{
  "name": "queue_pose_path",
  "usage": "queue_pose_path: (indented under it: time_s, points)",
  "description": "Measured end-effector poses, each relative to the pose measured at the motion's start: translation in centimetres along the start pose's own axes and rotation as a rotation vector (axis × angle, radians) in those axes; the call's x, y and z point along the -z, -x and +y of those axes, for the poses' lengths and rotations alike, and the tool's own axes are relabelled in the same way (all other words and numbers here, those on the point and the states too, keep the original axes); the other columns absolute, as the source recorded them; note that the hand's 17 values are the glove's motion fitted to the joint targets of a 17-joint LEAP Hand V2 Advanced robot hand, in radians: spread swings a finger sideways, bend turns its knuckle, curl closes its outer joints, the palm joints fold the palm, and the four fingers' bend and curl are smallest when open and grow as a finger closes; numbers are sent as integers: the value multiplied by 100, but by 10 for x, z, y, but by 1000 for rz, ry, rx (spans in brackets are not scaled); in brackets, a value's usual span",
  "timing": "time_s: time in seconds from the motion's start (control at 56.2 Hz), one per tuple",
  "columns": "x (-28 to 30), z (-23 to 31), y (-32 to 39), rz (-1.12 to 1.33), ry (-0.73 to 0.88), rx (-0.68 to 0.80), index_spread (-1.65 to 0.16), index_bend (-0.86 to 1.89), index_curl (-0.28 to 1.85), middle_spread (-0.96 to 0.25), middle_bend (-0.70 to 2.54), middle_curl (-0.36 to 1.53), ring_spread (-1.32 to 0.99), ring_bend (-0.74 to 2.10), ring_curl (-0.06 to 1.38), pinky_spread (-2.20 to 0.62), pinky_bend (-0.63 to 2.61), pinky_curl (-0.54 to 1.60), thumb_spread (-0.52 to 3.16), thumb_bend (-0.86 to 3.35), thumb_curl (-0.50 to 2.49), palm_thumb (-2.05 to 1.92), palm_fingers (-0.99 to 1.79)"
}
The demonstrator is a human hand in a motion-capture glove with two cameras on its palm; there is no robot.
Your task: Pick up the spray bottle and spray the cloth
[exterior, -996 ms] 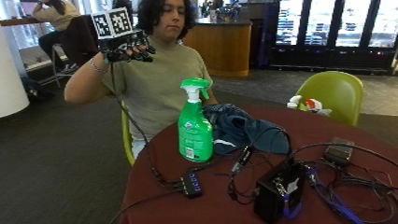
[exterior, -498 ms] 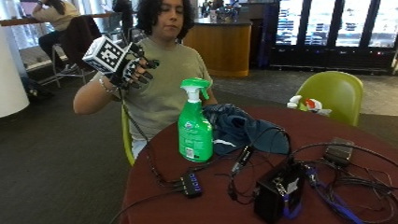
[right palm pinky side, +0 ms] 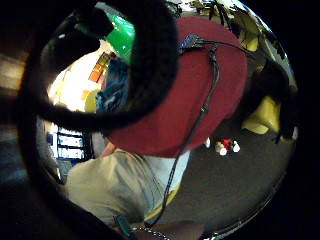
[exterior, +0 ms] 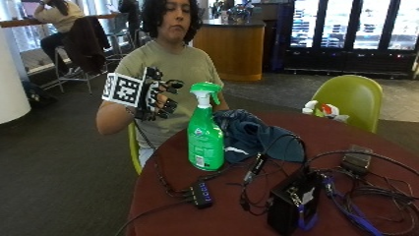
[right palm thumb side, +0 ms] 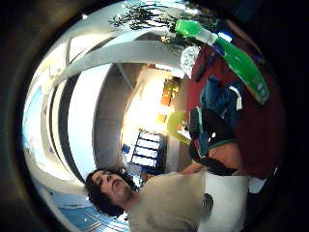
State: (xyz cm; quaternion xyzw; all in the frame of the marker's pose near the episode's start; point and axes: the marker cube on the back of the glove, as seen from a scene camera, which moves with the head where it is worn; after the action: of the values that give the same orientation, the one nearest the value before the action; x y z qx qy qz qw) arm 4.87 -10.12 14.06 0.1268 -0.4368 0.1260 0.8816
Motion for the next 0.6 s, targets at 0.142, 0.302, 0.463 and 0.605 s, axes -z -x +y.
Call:
queue_pose_path:
  time_s: [0.142, 0.302, 0.463, 0.605]
  points:
    - [-13, -36, -10, -65, -126, 1, -32, 10, 22, 8, 19, 33, 3, 43, 34, 18, 45, 37, 112, 1, 44, 87, 65]
    - [-41, -71, -23, -141, -311, -103, -27, 14, 23, -6, 33, 42, -10, 66, 44, -13, 71, 45, 97, 5, 53, 105, 131]
    - [-56, -82, -32, -176, -404, -105, -28, 41, 35, -15, 54, 55, -17, 82, 55, -17, 85, 55, 96, 4, 59, 108, 138]
    - [-55, -72, -33, -90, -337, -52, -26, 65, 48, -19, 72, 67, -19, 94, 63, -18, 89, 60, 109, 4, 62, 105, 134]
